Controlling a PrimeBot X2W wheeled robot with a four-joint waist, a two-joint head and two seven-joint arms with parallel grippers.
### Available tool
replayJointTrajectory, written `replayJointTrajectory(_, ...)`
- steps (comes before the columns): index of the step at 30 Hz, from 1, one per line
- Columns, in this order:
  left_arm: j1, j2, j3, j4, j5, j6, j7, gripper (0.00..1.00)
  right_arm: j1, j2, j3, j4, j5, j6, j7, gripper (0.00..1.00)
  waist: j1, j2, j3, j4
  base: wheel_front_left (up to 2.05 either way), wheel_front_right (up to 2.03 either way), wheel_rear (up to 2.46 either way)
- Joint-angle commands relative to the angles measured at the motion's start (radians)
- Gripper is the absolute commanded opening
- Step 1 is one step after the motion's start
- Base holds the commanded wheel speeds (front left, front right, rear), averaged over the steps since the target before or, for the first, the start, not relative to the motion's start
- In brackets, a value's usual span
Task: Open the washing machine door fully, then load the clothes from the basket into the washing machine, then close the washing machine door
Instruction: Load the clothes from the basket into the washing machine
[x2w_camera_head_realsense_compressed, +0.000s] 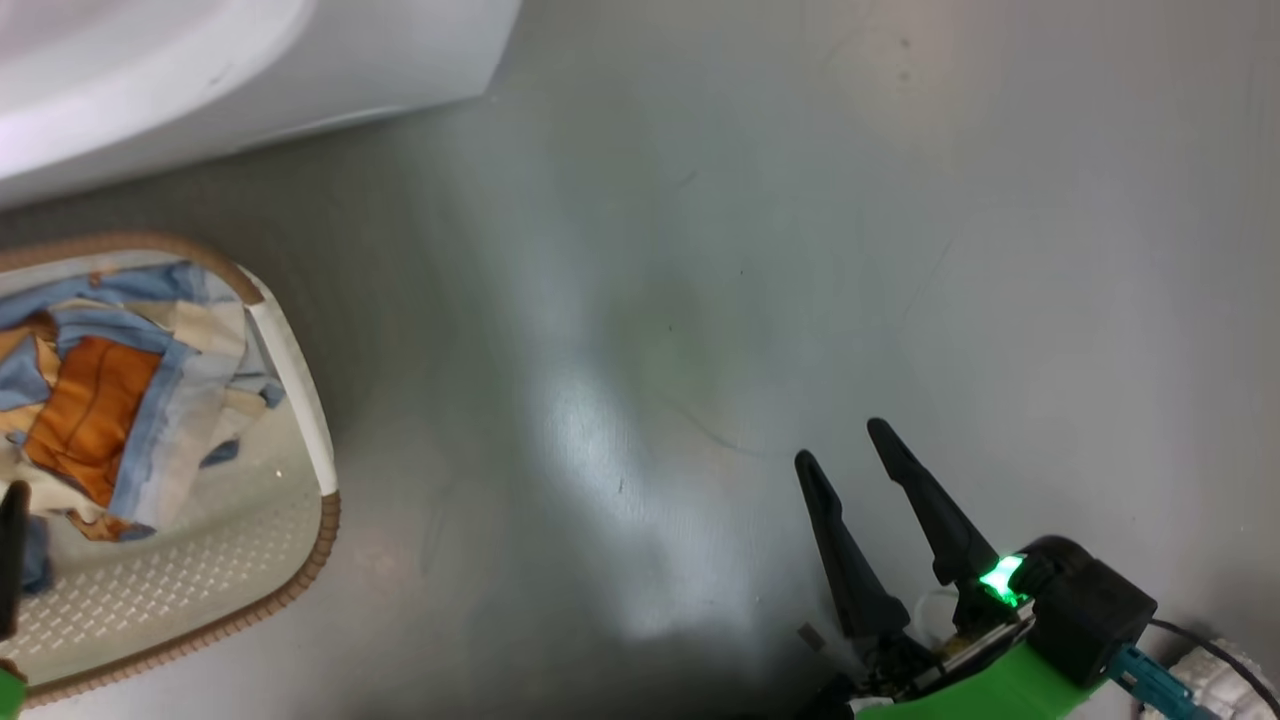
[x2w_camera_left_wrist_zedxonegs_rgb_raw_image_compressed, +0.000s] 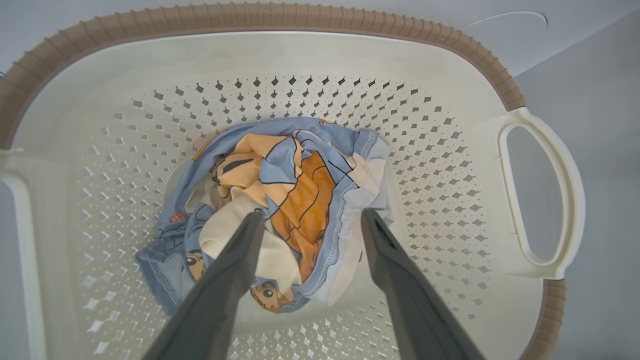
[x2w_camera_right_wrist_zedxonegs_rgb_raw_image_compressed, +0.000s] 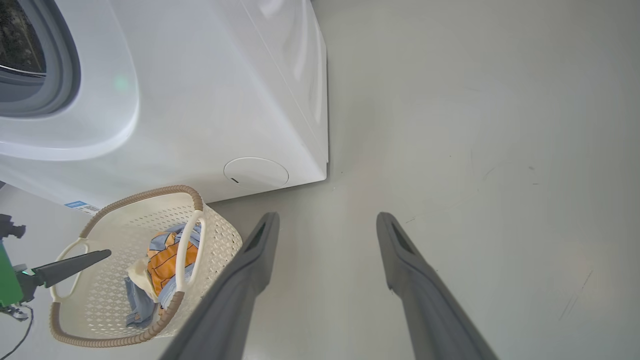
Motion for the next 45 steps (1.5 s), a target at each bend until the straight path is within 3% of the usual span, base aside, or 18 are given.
replayJointTrajectory(1,-0.020,0.049,0.025,0.000,-0.004,0.005,-0.005,1.00,0.000,-0.004,0.027,-0.022,0.008,0.003,-0.005,1.00,0.0000,0.0000,0.037,0.003,0.00,0.00,0.00)
replayJointTrajectory(31,-0.083,0.122,0.043,0.017,-0.008,0.005,-0.005,1.00,-0.014,-0.004,0.058,-0.037,0.044,0.003,-0.005,1.00,0.0000,0.0000,0.133,-0.038,0.00,0.00,0.00)
replayJointTrajectory(45,-0.100,0.193,-0.048,0.053,-0.097,0.005,-0.005,1.00,-0.007,-0.004,0.074,-0.050,0.055,0.003,-0.005,1.00,0.0000,0.0000,0.162,-0.070,0.00,0.00,0.00)
